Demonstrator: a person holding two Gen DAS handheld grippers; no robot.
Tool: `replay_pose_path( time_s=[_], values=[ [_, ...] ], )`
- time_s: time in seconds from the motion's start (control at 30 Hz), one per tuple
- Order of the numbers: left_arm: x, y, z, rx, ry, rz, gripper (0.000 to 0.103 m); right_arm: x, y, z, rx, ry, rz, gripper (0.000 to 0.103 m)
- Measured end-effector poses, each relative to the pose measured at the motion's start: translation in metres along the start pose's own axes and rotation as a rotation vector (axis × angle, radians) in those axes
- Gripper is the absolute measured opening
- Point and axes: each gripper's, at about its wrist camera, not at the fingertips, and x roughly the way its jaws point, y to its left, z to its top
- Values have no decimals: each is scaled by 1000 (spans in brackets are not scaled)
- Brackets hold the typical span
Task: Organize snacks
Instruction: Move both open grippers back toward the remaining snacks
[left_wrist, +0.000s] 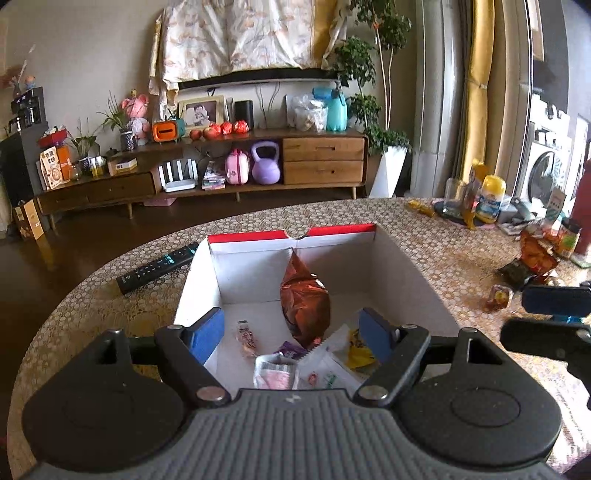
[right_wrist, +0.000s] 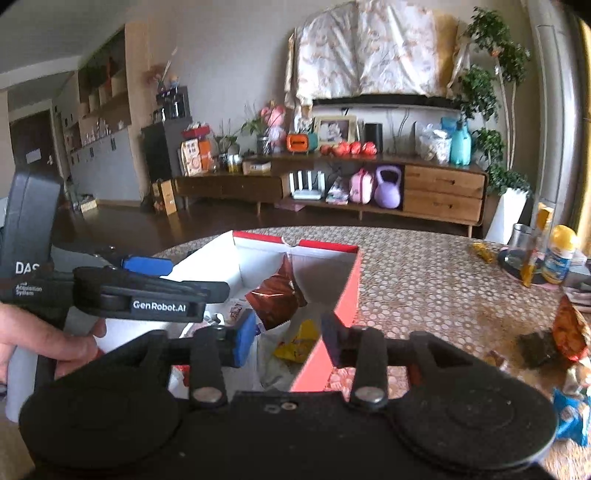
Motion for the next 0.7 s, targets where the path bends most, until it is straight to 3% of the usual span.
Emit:
replay_pose_path(
  time_s=[0.1,0.4,0.5,0.53,0.6,0.7],
  values=[
    [-11,-6,-3,-17,-23,-12,80,-18,-6,-9,19,-31,-16,55],
    [-31,-43,-4,-12,-72,-100,86,-57,-39,-32,110,-61,-75,57],
    [-33,-61,-6,7,-88,-131,94,-68,-52,-39,145,-71,-111,58],
    [-34,-67,-6,8,-90,-145,96,-71,-56,-42,157,-75,-117,66],
    [-34,-77,-7,18,-90,-179,96,-79,-66,-49,201,-93,-144,100],
    [-35,-96,-8,48,-86,-213,96,-88,-80,-61,234,-121,-195,103]
  ],
)
